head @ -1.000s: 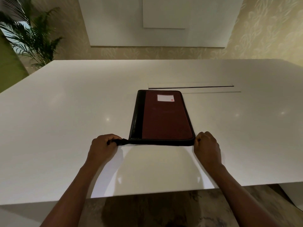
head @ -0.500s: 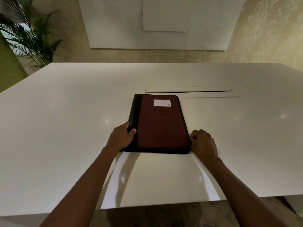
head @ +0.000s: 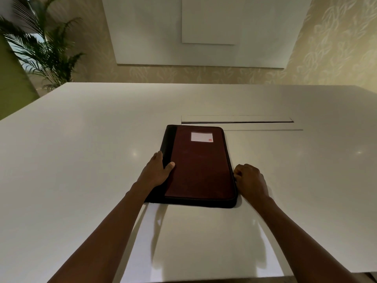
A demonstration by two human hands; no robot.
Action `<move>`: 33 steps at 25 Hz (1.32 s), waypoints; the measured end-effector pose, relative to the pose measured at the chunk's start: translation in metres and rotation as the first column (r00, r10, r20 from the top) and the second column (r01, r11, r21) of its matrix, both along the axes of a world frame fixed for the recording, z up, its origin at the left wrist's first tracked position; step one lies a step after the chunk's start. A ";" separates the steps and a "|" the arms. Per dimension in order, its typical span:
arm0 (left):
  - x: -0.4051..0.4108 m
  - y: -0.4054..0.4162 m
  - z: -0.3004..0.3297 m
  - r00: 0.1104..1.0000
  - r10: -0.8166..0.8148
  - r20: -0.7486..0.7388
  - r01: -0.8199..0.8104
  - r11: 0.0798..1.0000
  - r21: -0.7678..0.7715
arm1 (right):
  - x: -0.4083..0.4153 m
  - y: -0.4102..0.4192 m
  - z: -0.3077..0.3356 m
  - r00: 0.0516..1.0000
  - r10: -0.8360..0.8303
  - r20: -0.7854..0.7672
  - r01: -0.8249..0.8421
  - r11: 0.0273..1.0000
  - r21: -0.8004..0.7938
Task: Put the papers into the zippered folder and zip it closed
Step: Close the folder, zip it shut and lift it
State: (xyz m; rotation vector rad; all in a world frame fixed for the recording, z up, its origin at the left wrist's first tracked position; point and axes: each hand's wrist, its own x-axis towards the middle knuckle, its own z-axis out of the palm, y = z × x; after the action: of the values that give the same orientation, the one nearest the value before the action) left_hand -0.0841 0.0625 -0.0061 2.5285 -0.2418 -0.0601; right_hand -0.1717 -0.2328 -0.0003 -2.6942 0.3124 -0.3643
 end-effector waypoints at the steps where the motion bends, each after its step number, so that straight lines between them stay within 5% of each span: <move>1: 0.004 -0.002 -0.001 1.000 0.002 -0.011 -0.002 1.000 0.002 | 0.006 -0.001 -0.001 1.000 -0.001 -0.003 0.001 1.000 0.002; 33: 0.162 -0.024 -0.009 0.992 0.008 -0.124 -0.002 0.999 0.048 | 0.190 -0.041 -0.010 0.997 0.007 0.082 -0.012 0.998 0.058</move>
State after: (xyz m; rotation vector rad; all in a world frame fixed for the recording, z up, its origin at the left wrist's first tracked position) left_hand 0.0779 0.0386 -0.0151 2.5607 -0.1859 -0.2235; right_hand 0.0179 -0.2742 -0.0101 -2.6149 0.2815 -0.4546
